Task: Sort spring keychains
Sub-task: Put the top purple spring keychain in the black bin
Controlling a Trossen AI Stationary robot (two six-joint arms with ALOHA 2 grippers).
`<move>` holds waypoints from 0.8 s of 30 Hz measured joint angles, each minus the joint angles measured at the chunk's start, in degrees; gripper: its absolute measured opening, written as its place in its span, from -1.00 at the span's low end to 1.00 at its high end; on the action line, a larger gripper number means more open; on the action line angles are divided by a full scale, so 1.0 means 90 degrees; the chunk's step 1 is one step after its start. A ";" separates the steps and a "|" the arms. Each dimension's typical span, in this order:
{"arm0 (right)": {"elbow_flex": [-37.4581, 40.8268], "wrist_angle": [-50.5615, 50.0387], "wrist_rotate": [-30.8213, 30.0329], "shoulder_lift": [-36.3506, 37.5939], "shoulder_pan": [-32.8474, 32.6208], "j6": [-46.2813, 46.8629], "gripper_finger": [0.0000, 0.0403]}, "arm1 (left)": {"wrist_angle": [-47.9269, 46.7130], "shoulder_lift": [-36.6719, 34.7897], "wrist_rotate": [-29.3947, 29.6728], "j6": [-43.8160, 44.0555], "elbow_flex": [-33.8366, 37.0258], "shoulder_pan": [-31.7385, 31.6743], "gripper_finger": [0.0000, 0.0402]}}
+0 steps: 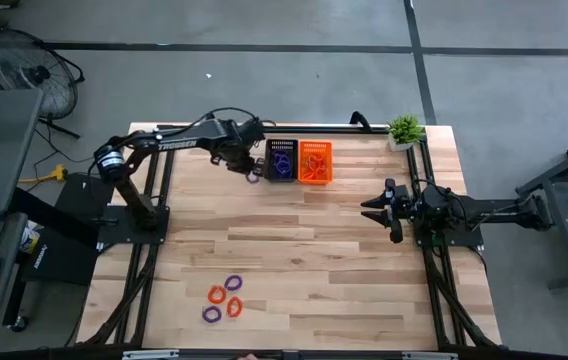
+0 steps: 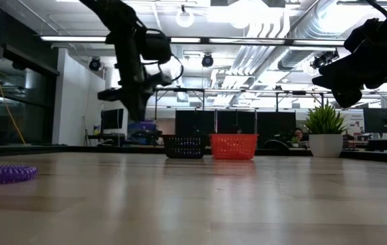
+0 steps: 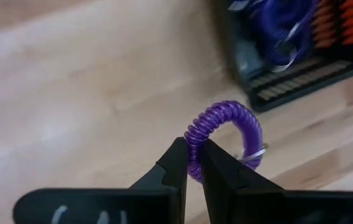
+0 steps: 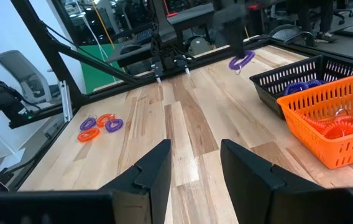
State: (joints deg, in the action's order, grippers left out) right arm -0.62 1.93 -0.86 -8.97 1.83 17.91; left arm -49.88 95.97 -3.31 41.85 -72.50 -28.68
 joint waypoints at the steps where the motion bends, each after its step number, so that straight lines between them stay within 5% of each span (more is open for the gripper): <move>1: 0.0000 0.0000 -0.0003 0.0000 0.0002 0.0000 -0.34 | -0.0022 0.0005 0.0017 -0.0005 -0.0122 -0.0002 -0.86; 9: 0.0000 0.0000 0.0000 0.0000 0.0000 0.0002 -0.34 | 0.0016 0.0128 0.0265 -0.0388 -0.1202 -0.0054 -0.86; 24: 0.0000 0.0000 0.0000 -0.0002 0.0001 0.0001 -0.34 | -0.1290 0.2194 0.0075 -0.1314 -0.3814 -0.0164 -0.86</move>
State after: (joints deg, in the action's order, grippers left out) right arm -0.62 1.93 -0.86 -8.99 1.84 17.92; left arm -61.48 115.71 -2.64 30.02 -106.83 -30.15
